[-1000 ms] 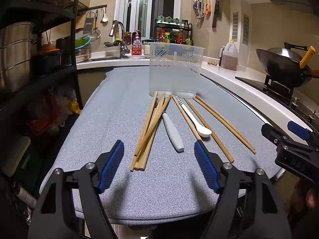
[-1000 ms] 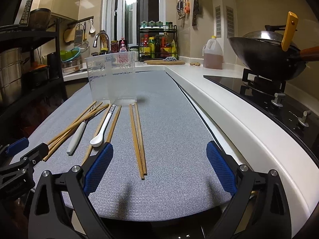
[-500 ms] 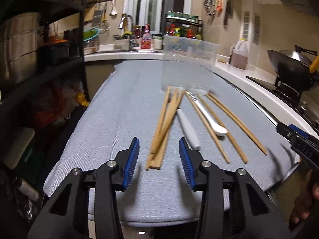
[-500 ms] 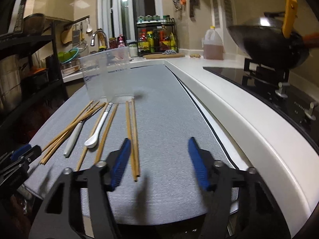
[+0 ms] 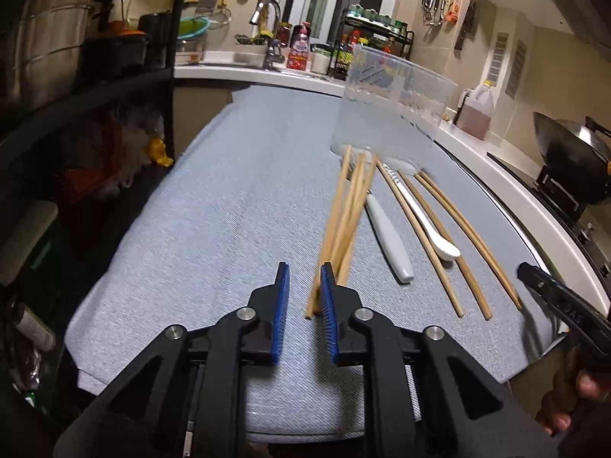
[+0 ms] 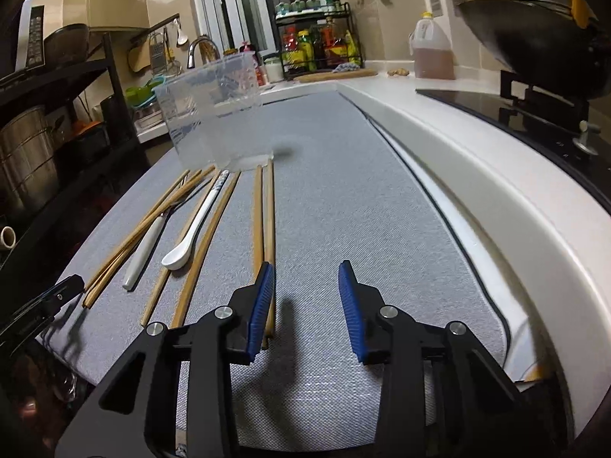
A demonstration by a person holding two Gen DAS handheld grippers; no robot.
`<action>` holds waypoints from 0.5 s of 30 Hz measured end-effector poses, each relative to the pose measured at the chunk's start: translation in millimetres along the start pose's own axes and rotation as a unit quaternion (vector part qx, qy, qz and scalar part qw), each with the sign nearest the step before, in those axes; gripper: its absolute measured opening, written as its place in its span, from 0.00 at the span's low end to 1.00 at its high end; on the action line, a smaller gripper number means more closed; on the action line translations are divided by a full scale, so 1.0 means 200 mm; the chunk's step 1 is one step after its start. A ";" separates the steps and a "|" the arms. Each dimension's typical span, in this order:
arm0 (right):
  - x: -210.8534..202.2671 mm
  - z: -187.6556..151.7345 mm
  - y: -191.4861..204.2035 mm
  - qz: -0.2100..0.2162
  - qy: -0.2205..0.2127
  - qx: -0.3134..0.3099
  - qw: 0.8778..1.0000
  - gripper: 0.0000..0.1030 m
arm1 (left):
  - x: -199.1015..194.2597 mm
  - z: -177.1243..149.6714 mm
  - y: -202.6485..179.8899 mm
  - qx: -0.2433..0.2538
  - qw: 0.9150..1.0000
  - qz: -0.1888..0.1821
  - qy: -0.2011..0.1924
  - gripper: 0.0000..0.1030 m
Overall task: Organize utensils
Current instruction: 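Close the left tool on a bamboo chopstick while the right tool grasps another chopstick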
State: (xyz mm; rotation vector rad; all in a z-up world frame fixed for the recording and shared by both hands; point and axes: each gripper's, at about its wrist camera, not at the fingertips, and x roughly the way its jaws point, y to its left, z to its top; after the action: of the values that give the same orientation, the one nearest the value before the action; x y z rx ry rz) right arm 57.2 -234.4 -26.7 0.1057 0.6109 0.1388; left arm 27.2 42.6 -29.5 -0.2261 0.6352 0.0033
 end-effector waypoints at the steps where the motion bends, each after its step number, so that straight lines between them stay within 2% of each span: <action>1: 0.01 0.00 0.00 0.000 0.003 -0.001 1.000 0.35 | 0.01 -0.01 -0.02 0.007 1.000 -0.015 0.006 0.14; 5: 0.03 -0.01 0.01 -0.003 0.011 -0.012 1.000 0.35 | -0.01 -0.01 -0.07 0.028 0.999 -0.043 -0.003 0.13; 10: 0.04 0.00 0.03 0.003 0.013 -0.019 1.000 0.29 | -0.05 0.01 0.01 -0.010 0.999 -0.045 -0.026 0.13; 15: 0.04 -0.01 0.06 0.010 0.018 -0.034 0.999 0.28 | -0.04 0.01 0.02 -0.012 0.999 -0.029 -0.027 0.13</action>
State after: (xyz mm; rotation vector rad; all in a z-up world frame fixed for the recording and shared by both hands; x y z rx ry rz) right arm 61.4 -221.6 -31.5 0.0433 0.6399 0.1802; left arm 21.5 47.5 -22.9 -0.2669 0.5748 -0.0382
